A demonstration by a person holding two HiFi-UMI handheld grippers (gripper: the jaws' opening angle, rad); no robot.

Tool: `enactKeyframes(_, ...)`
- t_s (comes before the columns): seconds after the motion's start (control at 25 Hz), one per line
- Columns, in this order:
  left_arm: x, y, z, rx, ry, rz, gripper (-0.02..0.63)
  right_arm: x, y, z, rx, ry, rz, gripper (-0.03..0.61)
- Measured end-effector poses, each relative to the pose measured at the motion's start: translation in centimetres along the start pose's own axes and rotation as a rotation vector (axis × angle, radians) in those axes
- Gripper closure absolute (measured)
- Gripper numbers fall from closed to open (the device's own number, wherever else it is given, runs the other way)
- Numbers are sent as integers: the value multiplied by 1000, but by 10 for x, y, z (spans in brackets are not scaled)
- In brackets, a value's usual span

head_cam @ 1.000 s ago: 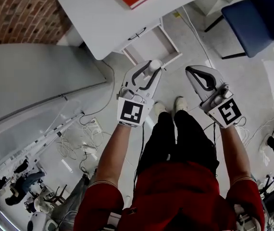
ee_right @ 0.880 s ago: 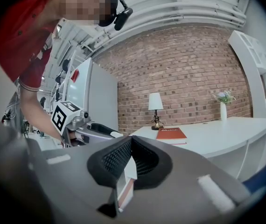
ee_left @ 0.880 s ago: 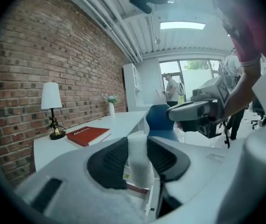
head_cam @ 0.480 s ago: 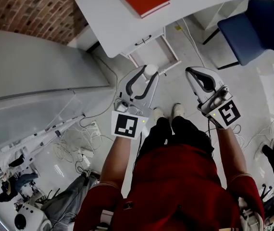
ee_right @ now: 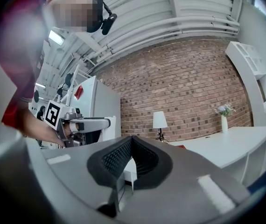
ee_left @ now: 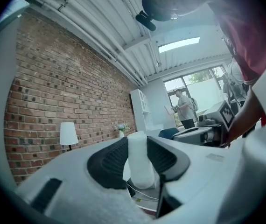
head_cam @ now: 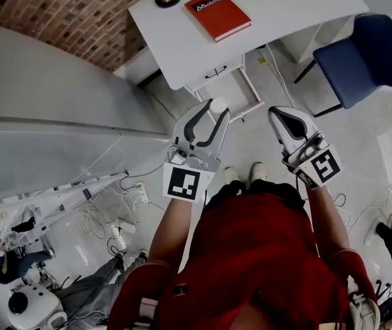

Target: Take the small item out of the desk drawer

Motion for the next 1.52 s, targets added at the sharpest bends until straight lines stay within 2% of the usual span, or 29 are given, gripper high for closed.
enactKeyframes(0.2,-10,-5,12,5,-31,7,479,-1,9,12,-45,-7,8,566)
enactKeyframes(0.76,-14,-10,14,-8,-53,-12,479,6,18,27,-68,-30,-1,566)
enactKeyframes(1.52,-21,-1,9,-30,-51,5,479,2,19,20,-69,-4,-24,566)
Point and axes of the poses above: the fingertips, and each gripper's own axes: x forward along the fingers, y to its left, z out of its top, the point moved 1 cm from there along -x, backward along the fingers, and after that the axes turned 1 degree about y, right-handed, at the moved point
